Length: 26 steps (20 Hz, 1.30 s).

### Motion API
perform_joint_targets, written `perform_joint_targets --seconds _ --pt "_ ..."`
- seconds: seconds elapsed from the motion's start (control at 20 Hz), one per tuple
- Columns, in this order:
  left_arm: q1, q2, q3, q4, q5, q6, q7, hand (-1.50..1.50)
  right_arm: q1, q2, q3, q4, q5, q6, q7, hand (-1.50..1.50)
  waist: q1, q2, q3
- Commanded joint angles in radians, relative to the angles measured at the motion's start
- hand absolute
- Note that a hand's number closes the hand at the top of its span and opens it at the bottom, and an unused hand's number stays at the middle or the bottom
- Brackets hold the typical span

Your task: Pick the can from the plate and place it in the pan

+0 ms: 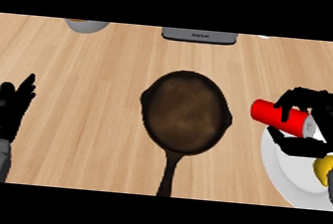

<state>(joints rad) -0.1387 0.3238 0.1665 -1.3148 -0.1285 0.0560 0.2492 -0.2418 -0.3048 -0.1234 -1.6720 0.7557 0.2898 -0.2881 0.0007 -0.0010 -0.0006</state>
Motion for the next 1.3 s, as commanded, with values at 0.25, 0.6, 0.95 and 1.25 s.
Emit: perform_joint_targets --seconds 0.25,0.6,0.95,1.25 --pt "-0.030 -0.001 0.014 0.015 0.008 -0.019 0.020 0.00 -0.234 0.219 0.107 0.226 0.040 -0.058 0.196 1.50 0.010 0.003 0.001" --pt "-0.026 0.009 0.012 -0.016 -0.004 -0.034 0.023 0.00 -0.419 0.302 0.132 0.598 0.092 -0.226 0.183 1.50 0.018 0.005 0.001" --pt "-0.034 -0.005 0.014 0.057 -0.015 -0.039 -0.037 0.00 -0.600 0.304 0.262 0.959 -0.062 -0.424 0.199 1.50 0.034 0.011 0.001" --pt "-0.095 -0.007 -0.006 0.089 -0.028 -0.047 -0.037 0.00 -0.581 0.305 0.326 1.163 -0.286 -0.509 0.060 1.50 0.083 0.027 0.002"
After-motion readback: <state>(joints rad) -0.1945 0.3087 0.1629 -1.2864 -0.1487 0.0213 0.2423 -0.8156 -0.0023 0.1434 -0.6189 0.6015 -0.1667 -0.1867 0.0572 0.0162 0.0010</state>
